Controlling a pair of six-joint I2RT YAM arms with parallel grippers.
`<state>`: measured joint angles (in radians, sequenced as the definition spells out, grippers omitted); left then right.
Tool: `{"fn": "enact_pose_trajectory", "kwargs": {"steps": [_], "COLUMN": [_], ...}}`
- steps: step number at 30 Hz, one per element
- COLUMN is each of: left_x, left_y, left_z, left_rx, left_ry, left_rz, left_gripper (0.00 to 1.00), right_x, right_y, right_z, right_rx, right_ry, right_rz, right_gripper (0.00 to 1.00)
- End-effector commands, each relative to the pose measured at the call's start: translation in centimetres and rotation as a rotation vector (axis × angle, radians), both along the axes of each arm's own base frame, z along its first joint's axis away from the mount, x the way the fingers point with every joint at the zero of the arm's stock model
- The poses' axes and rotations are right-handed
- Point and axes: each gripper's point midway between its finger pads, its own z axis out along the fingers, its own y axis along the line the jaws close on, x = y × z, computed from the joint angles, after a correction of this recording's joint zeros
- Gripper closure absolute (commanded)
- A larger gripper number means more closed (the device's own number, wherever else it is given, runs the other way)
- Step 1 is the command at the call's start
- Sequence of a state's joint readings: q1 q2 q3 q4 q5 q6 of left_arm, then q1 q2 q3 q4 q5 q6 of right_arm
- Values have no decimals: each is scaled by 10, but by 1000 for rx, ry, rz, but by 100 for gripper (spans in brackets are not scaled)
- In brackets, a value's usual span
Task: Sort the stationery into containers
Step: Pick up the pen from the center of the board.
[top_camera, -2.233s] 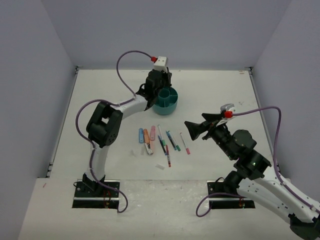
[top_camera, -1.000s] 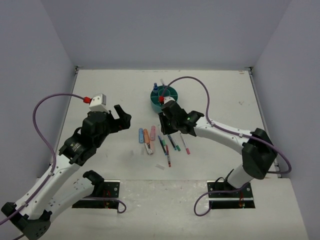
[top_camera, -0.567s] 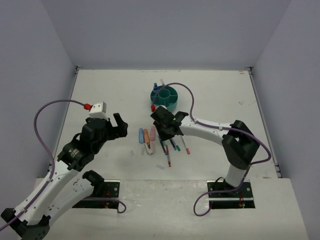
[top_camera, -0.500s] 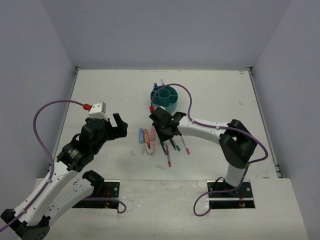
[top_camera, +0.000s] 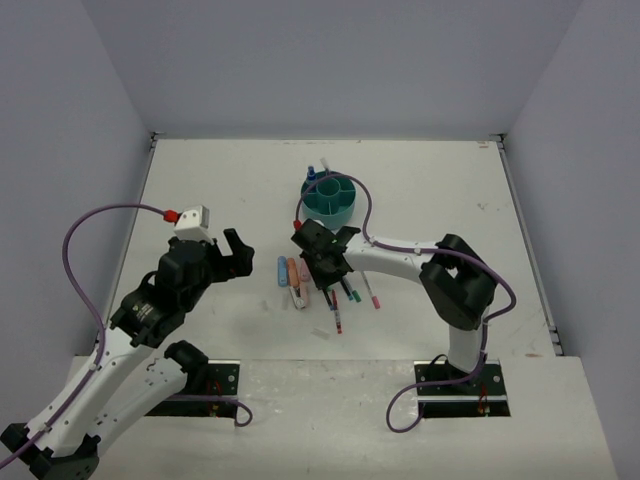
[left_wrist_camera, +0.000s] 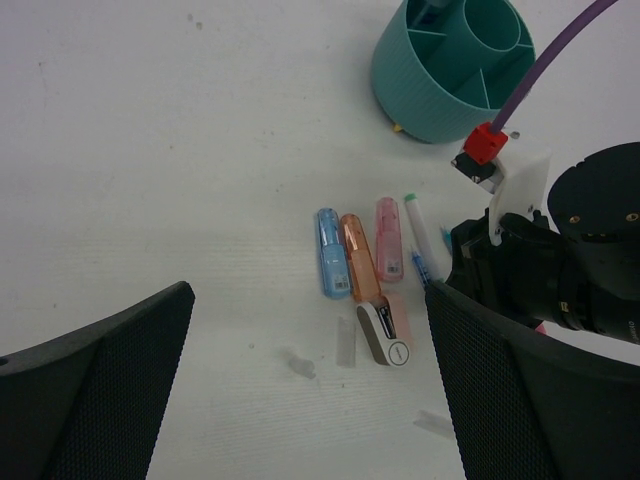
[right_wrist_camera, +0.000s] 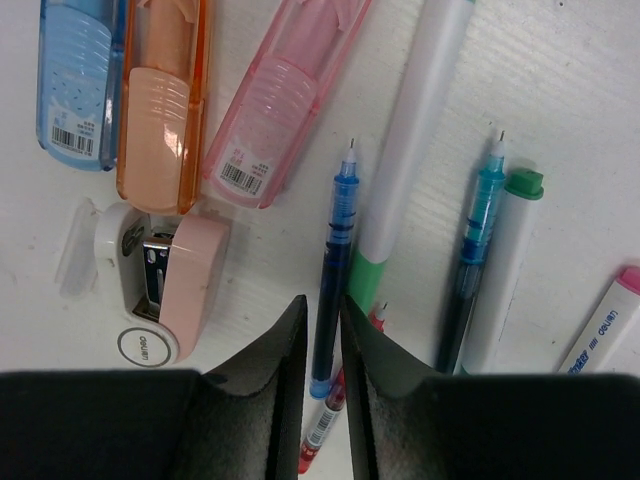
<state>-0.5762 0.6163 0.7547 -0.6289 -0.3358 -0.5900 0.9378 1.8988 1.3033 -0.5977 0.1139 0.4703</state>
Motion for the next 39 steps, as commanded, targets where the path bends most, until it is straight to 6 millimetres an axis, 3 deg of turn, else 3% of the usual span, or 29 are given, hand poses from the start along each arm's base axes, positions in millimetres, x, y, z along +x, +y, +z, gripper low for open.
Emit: {"fn": "enact_pose_trajectory", "kwargs": {"steps": [1, 18, 26, 28, 30, 31, 33, 34, 36, 39], "left_x": [1, 1, 2, 1, 2, 2, 2, 2, 0, 2], "left_y": [0, 11, 13, 15, 19, 19, 20, 19, 21, 15], "left_z": [5, 8, 8, 8, 10, 12, 15, 19, 25, 45], "left_rx": [7, 13, 17, 14, 9, 5, -23, -53, -95, -145], "left_ry": [-26, -33, -28, -21, -18, -20, -8, -11, -5, -54], "left_rz": [-15, 48, 62, 75, 107, 112, 144, 157, 195, 164], "left_gripper": [0, 0, 0, 0, 0, 0, 0, 0, 7, 9], "right_x": [1, 0, 0, 2, 6, 6, 10, 10, 11, 10], "right_y": [8, -2, -3, -3, 1, 0, 1, 1, -5, -23], "right_z": [3, -18, -20, -10, 14, 16, 54, 57, 88, 125], "right_rx": [0, -57, -64, -58, -12, -11, 54, 57, 105, 156], "right_ry": [-15, -16, -16, -30, -73, -75, -135, -139, -197, -284], "right_rz": [-2, -28, -34, -40, -46, -45, -48, -47, -59, -88], "right_gripper": [80, 83, 92, 100, 100, 100, 100, 100, 100, 100]}}
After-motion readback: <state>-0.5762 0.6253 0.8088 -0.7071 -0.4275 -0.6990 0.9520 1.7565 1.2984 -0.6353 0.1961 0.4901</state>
